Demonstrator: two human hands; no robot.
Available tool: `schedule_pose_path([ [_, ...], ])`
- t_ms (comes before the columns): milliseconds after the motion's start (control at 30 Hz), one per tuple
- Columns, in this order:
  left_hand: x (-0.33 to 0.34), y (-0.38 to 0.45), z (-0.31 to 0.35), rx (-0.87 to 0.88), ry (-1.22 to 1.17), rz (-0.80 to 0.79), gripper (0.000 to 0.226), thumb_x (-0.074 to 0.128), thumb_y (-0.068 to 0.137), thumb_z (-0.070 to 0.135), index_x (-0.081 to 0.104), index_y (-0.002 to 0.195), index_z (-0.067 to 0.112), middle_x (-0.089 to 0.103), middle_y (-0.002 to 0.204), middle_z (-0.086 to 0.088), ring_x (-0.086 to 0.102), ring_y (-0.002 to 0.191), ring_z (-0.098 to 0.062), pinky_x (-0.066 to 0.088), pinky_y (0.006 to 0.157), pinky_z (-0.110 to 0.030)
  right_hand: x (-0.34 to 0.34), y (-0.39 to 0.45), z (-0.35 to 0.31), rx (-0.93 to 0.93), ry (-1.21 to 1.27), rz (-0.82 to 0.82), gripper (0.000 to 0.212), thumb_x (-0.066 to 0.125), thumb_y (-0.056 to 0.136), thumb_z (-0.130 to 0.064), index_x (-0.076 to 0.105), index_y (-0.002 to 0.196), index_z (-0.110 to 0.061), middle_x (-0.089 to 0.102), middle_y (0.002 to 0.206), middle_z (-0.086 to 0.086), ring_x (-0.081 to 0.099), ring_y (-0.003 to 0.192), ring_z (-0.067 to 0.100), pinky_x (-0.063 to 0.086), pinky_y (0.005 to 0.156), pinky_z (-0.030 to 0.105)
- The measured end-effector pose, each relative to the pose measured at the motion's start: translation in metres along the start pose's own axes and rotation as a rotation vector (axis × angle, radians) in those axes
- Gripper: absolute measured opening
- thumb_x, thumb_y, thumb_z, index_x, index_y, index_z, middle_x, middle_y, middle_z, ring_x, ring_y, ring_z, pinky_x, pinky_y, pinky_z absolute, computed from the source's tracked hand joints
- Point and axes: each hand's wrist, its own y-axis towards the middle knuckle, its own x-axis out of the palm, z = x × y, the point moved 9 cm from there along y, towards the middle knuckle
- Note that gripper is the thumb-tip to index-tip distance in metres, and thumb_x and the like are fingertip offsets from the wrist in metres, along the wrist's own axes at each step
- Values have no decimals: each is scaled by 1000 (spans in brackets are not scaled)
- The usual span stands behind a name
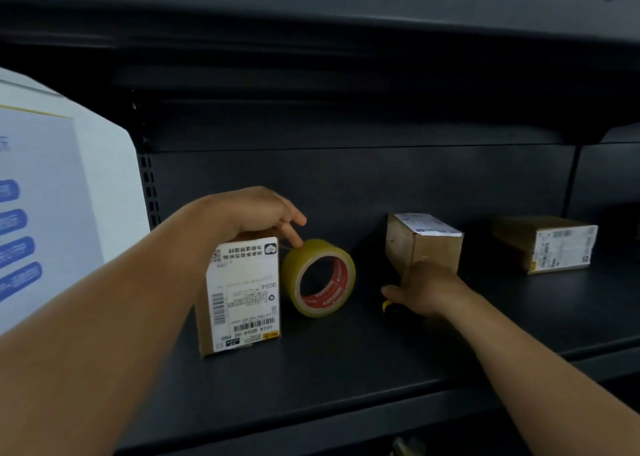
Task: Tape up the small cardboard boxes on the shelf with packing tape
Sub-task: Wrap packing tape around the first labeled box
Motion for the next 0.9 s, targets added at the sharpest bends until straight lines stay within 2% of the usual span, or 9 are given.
schedule_pose_path([
  [133,0,1,-2,2,25,-2,29,42,98,14,63,117,22,75,94,3,65,93,-8,47,66,-25,4,-5,-17,-85,45,-61,30,56,89,-43,50,69,-21,53,74,-3,51,66,9,36,52,21],
  [200,0,1,-3,9,31,-4,28,44,98,14,63,117,22,75,93,5,66,82,-4,47,64,-24,6,-9,-20,-76,74,-88,29,60,86,-45,51,72,-21,56,78,-3,53,69,9,37,52,22],
  [300,0,0,-3,18,21,-4,26,47,97,14,63,116,22,75,91,5,67,71,-1,47,61,-22,2,-15,-18,-6,58,-36,38,69,79,-41,57,107,-19,52,121,5,54,104,19,48,70,26],
  [333,0,0,-3,20,19,-3,26,49,96,13,63,116,22,75,89,6,67,68,0,47,61,-22,-2,-17,-14,41,29,14,54,71,78,-35,48,125,-18,37,136,8,43,121,25,48,82,30],
  [400,0,0,-3,23,17,3,26,54,94,11,65,114,22,75,81,8,67,62,1,47,60,-22,-8,-22,-4,136,6,72,75,71,80,-26,29,141,-16,19,144,12,28,131,32,44,92,35],
  [600,0,0,-4,9,-3,6,28,52,94,9,64,115,21,75,89,4,69,80,-6,48,63,-23,-1,-24,9,208,65,-45,67,65,84,-31,31,138,-8,49,126,11,54,108,23,46,72,28],
  [733,0,1,-5,10,-16,-3,27,51,94,8,65,113,21,76,89,3,71,81,-7,50,62,-22,-12,-28,18,252,266,15,62,63,84,-28,37,135,-5,58,104,8,58,79,18,39,50,26],
  [833,-1,1,-6,5,-19,0,26,51,94,9,65,112,21,76,90,2,71,79,-6,50,61,-21,-33,-38,13,187,359,132,64,61,86,-20,28,139,-9,51,93,6,53,73,18,37,48,27],
  [900,0,1,-6,3,-16,2,25,47,96,12,65,112,21,76,90,2,71,77,-6,49,62,-22,-43,-47,-3,51,418,152,75,59,84,-13,16,145,-20,53,93,4,57,77,18,45,53,28],
])
